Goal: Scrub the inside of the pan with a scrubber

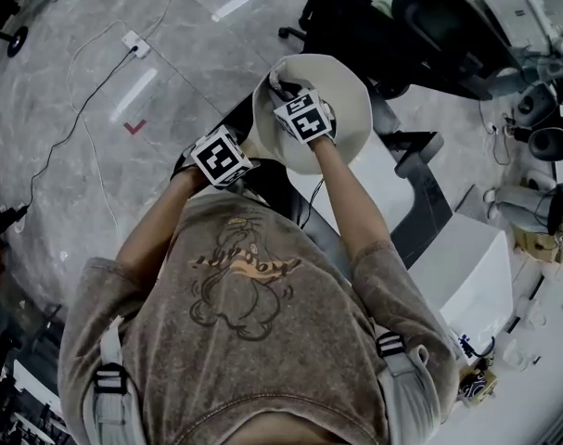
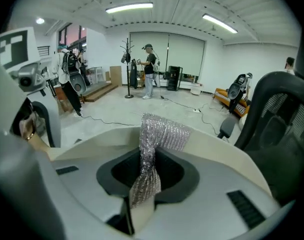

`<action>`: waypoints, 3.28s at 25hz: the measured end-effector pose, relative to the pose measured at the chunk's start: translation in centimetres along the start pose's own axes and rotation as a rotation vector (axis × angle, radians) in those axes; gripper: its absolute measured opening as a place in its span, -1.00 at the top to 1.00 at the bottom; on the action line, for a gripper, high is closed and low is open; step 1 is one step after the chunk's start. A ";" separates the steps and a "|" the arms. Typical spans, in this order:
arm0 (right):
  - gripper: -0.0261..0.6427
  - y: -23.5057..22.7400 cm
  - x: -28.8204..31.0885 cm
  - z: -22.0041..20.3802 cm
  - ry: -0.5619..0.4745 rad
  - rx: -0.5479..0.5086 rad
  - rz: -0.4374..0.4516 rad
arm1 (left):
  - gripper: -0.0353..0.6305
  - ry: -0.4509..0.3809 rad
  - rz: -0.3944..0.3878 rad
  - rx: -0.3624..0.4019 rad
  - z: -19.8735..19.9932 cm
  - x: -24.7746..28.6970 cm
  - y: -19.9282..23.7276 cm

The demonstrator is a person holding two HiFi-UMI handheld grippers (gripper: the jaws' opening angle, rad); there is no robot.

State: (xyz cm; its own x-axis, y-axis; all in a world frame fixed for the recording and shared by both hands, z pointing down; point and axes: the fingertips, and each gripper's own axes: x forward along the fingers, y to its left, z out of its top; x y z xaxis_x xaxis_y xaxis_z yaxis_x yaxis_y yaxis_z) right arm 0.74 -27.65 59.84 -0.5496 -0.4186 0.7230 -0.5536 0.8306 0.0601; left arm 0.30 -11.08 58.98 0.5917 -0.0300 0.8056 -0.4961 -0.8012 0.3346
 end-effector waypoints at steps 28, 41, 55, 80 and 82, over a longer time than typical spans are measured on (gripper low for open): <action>0.67 -10.2 -6.0 -7.9 0.352 -0.280 -0.265 | 0.12 0.018 0.008 -0.053 0.1 -0.1 0.1; 0.67 -7.4 -9.9 -12.4 0.509 -0.329 -0.125 | 0.14 0.041 0.017 -0.105 -0.2 -0.3 0.2; 0.67 2.1 -14.3 -17.5 0.730 -0.177 0.285 | 0.15 0.042 0.020 -0.128 0.0 -0.1 0.4; 0.66 9.7 -6.1 -9.1 0.486 -0.020 0.500 | 0.15 0.048 0.027 -0.119 -0.2 -0.1 0.2; 0.66 9.4 -5.1 -8.3 0.465 -0.013 0.469 | 0.15 0.048 0.025 -0.117 -0.1 -0.1 0.1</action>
State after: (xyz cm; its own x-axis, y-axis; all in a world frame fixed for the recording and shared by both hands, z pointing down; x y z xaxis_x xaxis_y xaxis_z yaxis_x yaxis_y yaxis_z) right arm 3.57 -14.67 62.47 -0.4016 0.1885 0.8962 -0.3118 0.8920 -0.3273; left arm 0.07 -11.11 59.01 0.5480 -0.0183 0.8363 -0.5832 -0.7250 0.3664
